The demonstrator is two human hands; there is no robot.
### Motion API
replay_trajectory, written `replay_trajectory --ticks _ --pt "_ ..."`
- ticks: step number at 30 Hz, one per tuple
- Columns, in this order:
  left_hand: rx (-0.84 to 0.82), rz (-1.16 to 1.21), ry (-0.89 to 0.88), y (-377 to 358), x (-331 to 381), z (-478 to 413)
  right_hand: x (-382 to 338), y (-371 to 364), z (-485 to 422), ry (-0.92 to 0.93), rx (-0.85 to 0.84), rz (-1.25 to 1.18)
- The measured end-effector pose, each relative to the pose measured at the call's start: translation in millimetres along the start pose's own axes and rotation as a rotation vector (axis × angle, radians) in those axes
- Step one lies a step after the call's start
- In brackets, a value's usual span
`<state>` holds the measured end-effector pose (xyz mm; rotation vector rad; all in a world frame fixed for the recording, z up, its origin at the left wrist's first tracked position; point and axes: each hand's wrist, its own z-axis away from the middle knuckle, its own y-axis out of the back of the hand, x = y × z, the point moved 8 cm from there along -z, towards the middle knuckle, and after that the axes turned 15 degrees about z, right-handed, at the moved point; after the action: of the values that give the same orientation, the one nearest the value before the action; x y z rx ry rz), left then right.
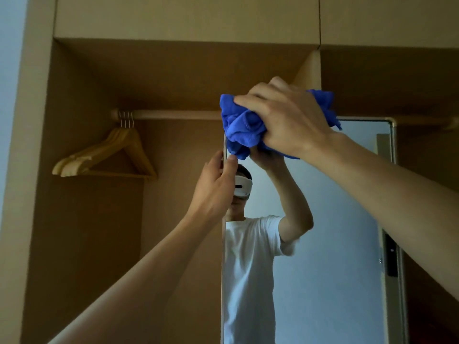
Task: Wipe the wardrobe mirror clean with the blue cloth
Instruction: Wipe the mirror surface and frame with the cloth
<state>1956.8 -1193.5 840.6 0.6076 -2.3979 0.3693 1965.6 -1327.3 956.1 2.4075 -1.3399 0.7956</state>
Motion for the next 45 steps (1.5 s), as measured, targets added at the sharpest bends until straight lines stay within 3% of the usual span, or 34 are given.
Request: replay_trajectory --ticks 9,22,45 --pt "0.097 -0.082 -0.016 12.2 -17.0 19.2 -8.0 -7.9 3.4 -0.046 -0.043 -0.024" --pt "0.134 0.053 0.057 19.7 -51.9 59.9 -60.0 -15.6 55.9 -0.050 -0.096 0.003" --pt "0.244 0.049 0.280 40.8 -126.0 147.4 -151.1 -11.2 183.2 -0.056 -0.172 -0.089"
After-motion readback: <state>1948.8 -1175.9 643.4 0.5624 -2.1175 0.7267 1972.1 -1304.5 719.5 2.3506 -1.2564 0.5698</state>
